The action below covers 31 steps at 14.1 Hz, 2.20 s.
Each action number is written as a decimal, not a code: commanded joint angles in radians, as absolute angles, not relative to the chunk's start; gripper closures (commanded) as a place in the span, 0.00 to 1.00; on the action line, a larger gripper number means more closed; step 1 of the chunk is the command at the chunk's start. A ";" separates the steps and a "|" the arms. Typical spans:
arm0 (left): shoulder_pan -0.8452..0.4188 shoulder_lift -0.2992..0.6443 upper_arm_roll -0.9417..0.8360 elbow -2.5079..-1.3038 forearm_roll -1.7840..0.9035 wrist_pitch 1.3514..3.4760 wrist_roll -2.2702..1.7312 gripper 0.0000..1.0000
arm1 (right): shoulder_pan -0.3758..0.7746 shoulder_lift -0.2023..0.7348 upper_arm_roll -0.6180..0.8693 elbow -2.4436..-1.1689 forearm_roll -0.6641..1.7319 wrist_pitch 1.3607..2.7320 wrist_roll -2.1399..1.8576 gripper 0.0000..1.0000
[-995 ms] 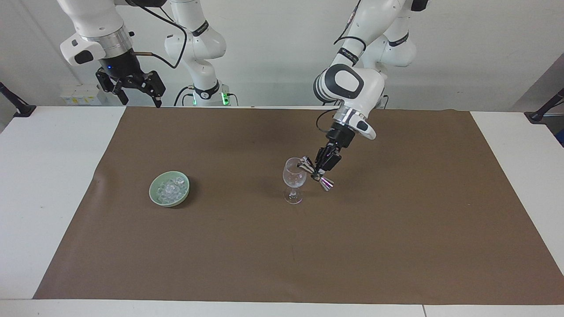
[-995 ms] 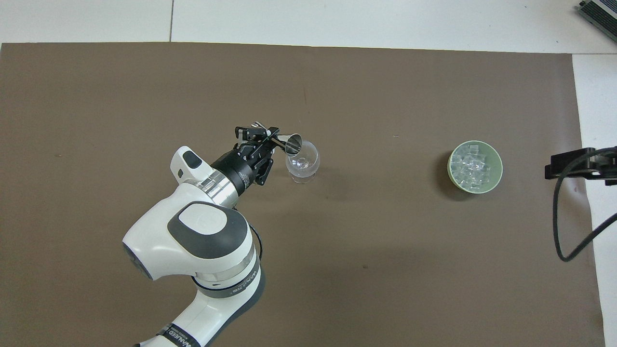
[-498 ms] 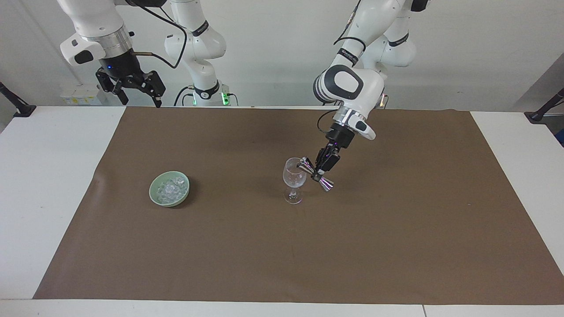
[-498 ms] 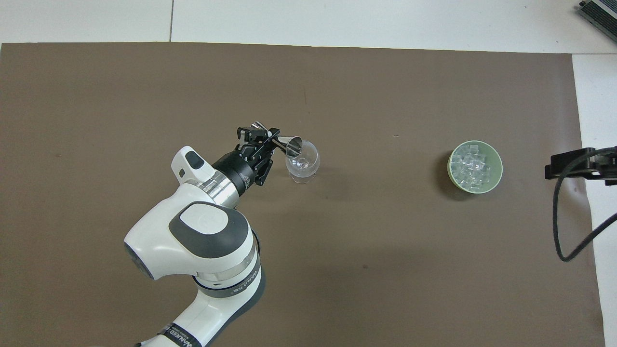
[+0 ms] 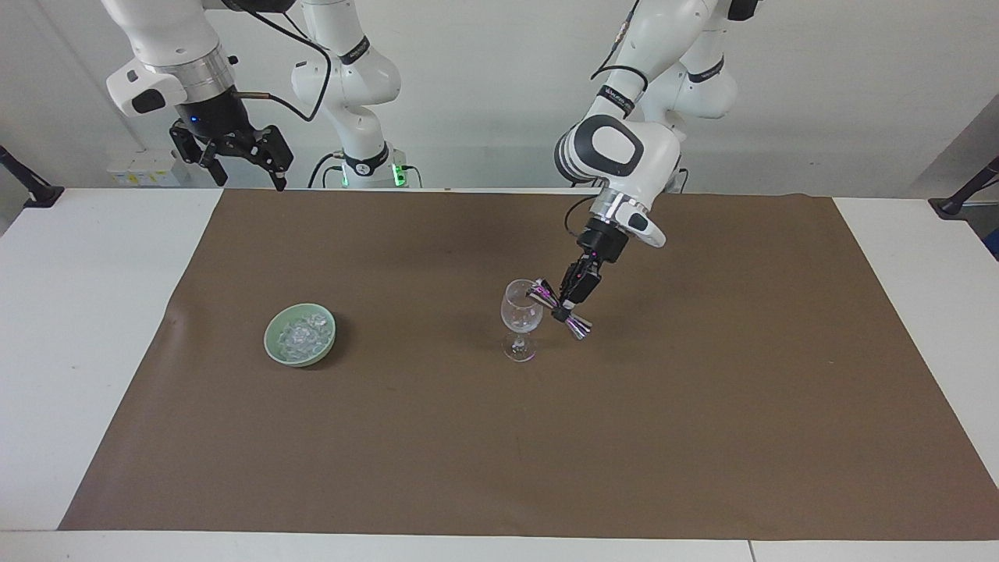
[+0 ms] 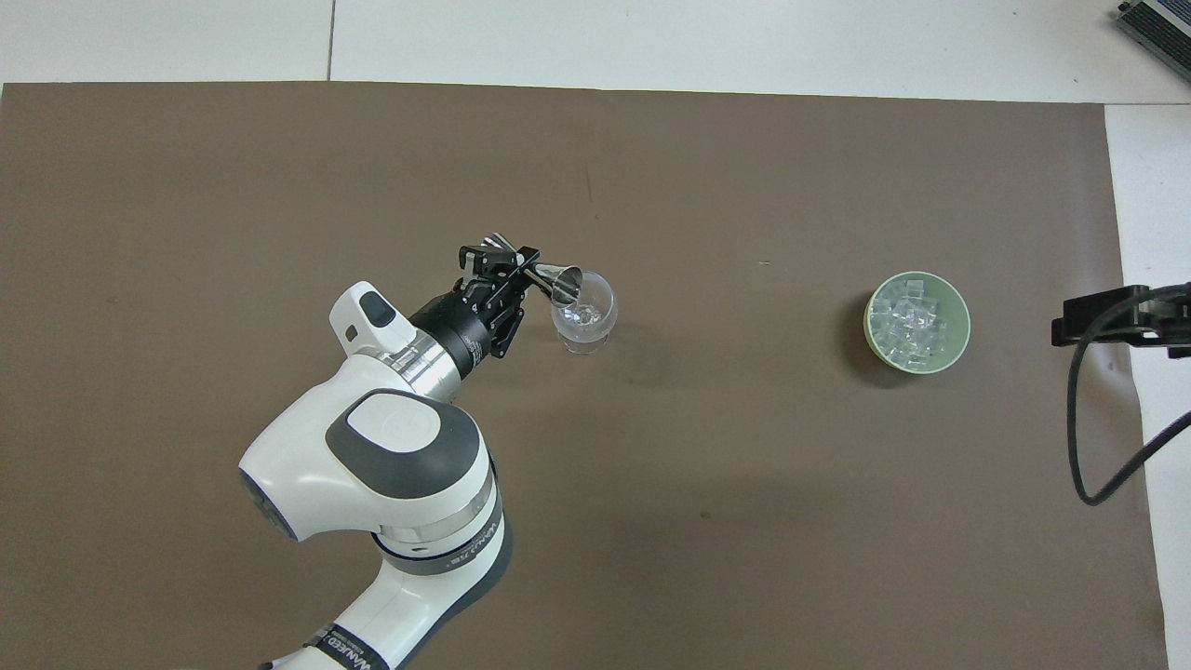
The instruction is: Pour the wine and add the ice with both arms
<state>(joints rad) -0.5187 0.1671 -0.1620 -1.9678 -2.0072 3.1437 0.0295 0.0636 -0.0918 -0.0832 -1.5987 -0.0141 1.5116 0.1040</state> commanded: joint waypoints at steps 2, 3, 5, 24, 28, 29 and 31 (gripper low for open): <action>-0.538 0.156 -0.152 -1.960 -1.994 3.178 0.047 1.00 | 0.060 -0.114 -0.080 -1.626 0.000 1.523 0.107 0.00; -0.540 0.156 -0.152 -1.959 -1.994 3.180 0.051 1.00 | 0.060 -0.115 -0.080 -1.626 0.000 1.525 0.107 0.00; -0.540 0.156 -0.150 -1.954 -1.994 3.189 0.060 1.00 | 0.060 -0.114 -0.080 -1.626 0.000 1.525 0.107 0.00; -0.557 0.160 -0.161 -1.925 -1.988 3.247 0.176 1.00 | 0.060 -0.114 -0.080 -1.626 0.000 1.523 0.107 0.00; -0.571 0.163 -0.163 -1.914 -1.988 3.280 0.212 1.00 | 0.060 -0.114 -0.080 -1.626 0.000 1.523 0.107 0.00; -0.571 0.164 -0.163 -1.913 -1.976 3.284 0.212 1.00 | 0.060 -0.115 -0.080 -1.626 0.000 1.525 0.107 0.00; -0.572 0.166 -0.169 -1.904 -1.960 3.312 0.213 1.00 | 0.060 -0.115 -0.080 -1.626 0.000 1.523 0.107 0.00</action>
